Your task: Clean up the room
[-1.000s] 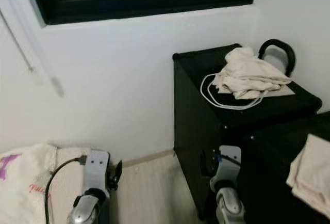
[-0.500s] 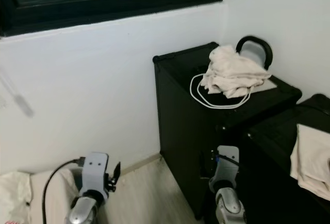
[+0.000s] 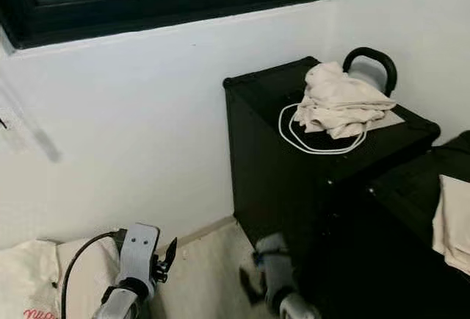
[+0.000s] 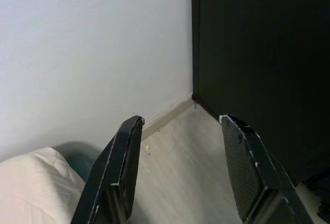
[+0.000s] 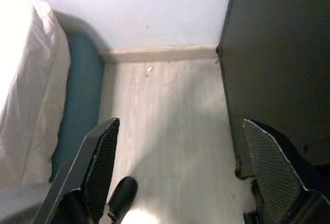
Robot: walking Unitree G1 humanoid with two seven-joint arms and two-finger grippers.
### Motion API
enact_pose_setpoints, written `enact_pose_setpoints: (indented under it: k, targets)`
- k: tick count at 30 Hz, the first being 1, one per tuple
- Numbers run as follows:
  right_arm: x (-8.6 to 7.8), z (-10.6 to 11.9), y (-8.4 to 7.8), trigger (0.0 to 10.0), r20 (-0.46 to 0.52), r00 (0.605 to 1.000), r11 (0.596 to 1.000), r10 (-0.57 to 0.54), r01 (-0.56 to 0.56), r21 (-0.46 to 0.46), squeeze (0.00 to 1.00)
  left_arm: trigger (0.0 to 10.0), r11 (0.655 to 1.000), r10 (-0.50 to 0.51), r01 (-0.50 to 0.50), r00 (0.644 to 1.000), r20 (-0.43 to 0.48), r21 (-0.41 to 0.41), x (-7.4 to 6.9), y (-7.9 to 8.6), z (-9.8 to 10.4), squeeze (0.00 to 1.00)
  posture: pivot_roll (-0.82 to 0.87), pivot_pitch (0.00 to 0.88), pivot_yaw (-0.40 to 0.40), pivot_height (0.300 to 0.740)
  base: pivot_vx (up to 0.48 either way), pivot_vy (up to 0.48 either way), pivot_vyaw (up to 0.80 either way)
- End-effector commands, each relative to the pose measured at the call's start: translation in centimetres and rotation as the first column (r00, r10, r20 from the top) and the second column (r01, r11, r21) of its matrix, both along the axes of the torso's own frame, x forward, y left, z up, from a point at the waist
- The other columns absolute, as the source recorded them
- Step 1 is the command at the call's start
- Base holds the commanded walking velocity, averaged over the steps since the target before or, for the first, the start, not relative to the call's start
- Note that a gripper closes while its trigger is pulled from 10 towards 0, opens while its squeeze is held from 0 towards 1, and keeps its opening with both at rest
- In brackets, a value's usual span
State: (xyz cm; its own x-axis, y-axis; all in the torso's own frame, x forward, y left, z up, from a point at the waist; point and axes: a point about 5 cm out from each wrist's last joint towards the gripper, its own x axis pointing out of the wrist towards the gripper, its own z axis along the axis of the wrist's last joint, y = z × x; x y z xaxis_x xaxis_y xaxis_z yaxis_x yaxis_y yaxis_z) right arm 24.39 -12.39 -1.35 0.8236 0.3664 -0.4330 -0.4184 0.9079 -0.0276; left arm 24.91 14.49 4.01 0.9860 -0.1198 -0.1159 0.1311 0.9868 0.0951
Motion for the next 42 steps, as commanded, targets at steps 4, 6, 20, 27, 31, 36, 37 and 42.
enact_pose_setpoints:
  k: [4, 6, 20, 27, 31, 36, 37, 42]
  targets:
    - [1.6, 2.2, -0.1, 10.0, 0.139, 0.987, 0.995, -0.083, 0.074, 0.065, 0.0, 10.0, 1.0, 0.03, -0.03, 0.999, -0.017, 0.007, 0.0, 0.4, -0.2, 0.0, -0.02, 0.092, 0.027, 0.74, 0.0, 0.0, 0.0]
    - [1.6, 2.2, -0.1, 10.0, 0.139, 0.987, 0.995, -0.083, 0.074, 0.065, 0.0, 10.0, 1.0, 0.03, -0.03, 0.999, -0.017, 0.007, 0.0, 0.4, -0.2, 0.0, -0.02, 0.092, 0.027, 0.74, 0.0, 0.0, 0.0]
    - [4.4, 5.7, -0.7, 10.0, 0.295, 0.949, 0.992, -0.112, 0.091, 0.082, 0.0, 10.0, 1.0, 0.028, -0.028, 0.999, -0.028, -0.006, 0.3, 0.1, -0.3, 0.0, -0.02, 0.084, 0.024, 0.74, 0.0, 0.0, 0.0]
    - [5.0, 6.6, -2.8, 10.0, 0.342, 0.914, 0.975, -0.218, 0.189, 0.115, 0.0, 10.0, 0.999, 0.035, -0.035, 0.999, -0.023, -0.003, 0.4, 0.1, -0.3, 0.0, -0.02, 0.088, 0.028, 0.74, 0.0, 0.0, 0.0]
    - [6.0, 7.5, -5.9, 10.0, 0.357, 0.873, 0.943, -0.333, 0.311, 0.12, 0.0, 10.0, 0.999, 0.038, -0.038, 0.999, -0.02, 0.0, 0.5, 0.2, -0.2, 0.0, -0.02, 0.091, 0.028, 0.74, 0.0, 0.0, 0.0]
    - [6.4, 8.0, -8.4, 10.0, 0.366, 0.838, 0.913, -0.405, 0.394, 0.109, 0.0, 10.0, 0.999, 0.04, -0.04, 0.999, -0.019, 0.001, 0.5, 0.2, -0.2, 0.0, -0.02, 0.092, 0.024, 0.74, 0.0, 0.0, 0.0]
    - [6.4, 8.2, -9.3, 10.0, 0.366, 0.822, 0.897, -0.436, 0.428, 0.108, 0.0, 10.0, 0.999, 0.041, -0.041, 0.999, -0.019, 0.002, 0.5, 0.2, -0.2, 0.0, -0.02, 0.092, 0.024, 0.74, 0.0, 0.0, 0.0]
    - [6.4, 9.0, -12.4, 10.0, 0.384, 0.737, 0.823, -0.556, 0.553, 0.131, 0.0, 10.0, 0.999, 0.046, -0.046, 0.999, -0.018, 0.0, 0.4, 0.2, -0.2, 0.0, -0.01, 0.094, 0.021, 0.74, 0.0, 0.0, 0.0]
